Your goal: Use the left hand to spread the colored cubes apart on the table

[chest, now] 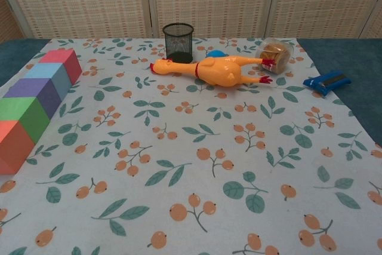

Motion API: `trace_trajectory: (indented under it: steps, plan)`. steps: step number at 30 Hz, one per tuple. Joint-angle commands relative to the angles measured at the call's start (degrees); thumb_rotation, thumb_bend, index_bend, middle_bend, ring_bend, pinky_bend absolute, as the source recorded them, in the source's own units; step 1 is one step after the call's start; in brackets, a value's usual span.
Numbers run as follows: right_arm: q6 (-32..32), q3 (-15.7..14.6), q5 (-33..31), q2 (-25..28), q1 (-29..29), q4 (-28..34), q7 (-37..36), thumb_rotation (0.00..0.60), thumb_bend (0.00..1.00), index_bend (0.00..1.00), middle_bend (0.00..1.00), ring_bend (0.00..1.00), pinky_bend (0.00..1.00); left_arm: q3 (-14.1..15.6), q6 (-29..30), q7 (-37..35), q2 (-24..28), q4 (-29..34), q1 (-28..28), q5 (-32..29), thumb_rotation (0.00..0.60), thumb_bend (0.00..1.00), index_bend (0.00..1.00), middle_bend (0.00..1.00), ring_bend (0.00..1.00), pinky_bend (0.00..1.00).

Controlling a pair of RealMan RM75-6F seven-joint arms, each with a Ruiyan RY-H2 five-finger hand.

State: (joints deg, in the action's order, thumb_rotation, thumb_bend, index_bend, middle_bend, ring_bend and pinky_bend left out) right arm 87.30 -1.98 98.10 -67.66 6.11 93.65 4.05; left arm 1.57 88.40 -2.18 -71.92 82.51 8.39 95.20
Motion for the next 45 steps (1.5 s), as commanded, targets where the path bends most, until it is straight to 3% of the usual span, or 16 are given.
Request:
trace_trajectory:
  steps: [1,8,15,19,28,34,40,45]
  plan:
    - [0.02,-0.04,0.12,0.15,-0.03,0.1,-0.19,0.6,0.13,0.0,0.0,0.0,0.0,-0.25,-1.2,3.95,0.14,1.1,-0.38,-1.93,0.6,0.34,0.0,0.0,0.0,0.0]
    - [1.5,-0.37,1.52,0.94,-0.62,0.61,-0.99,0.6,0.13,0.0,0.0,0.0,0.0,-0.24,-3.27,6.7,1.92,3.98,-1.99,-6.73,0.6,0.35,0.0,0.0,0.0,0.0]
    - [2.28,-1.01,3.08,1.66,-0.95,1.19,-2.17,0.6,0.13,0.0,0.0,0.0,0.0,0.8,-12.1,9.22,4.86,8.04,-2.24,-15.96,0.6,0.35,0.02,0.08,0.03,0.02]
    - [2.38,-1.13,3.38,1.92,-0.98,1.31,-2.63,0.6,0.13,0.0,0.0,0.0,0.0,0.79,-14.06,10.07,5.14,9.05,-1.84,-17.58,0.6,0.35,0.04,0.1,0.04,0.02]
    - [3.44,-1.58,4.74,3.01,-1.32,1.72,-4.74,0.6,0.13,0.0,0.0,0.0,0.0,1.77,-20.87,11.3,4.93,10.42,2.22,-15.1,0.6,0.35,0.04,0.09,0.03,0.05]
    - [3.62,-1.55,5.02,3.21,-1.37,1.67,-5.35,0.6,0.13,0.0,0.0,0.0,0.0,1.71,-22.58,13.03,5.37,13.22,3.9,-14.4,0.6,0.35,0.02,0.15,0.07,0.05]
    - [3.28,-1.43,4.66,3.28,-1.34,1.69,-5.61,0.6,0.13,0.0,0.0,0.0,0.0,2.47,-21.5,11.37,5.13,14.51,5.51,-7.57,0.6,0.35,0.0,0.15,0.09,0.05]
    - [3.11,-1.27,4.41,3.28,-1.34,1.71,-5.67,0.6,0.13,0.0,0.0,0.0,0.0,5.08,-18.62,9.99,5.28,17.33,6.22,2.19,0.6,0.35,0.0,0.15,0.11,0.05]
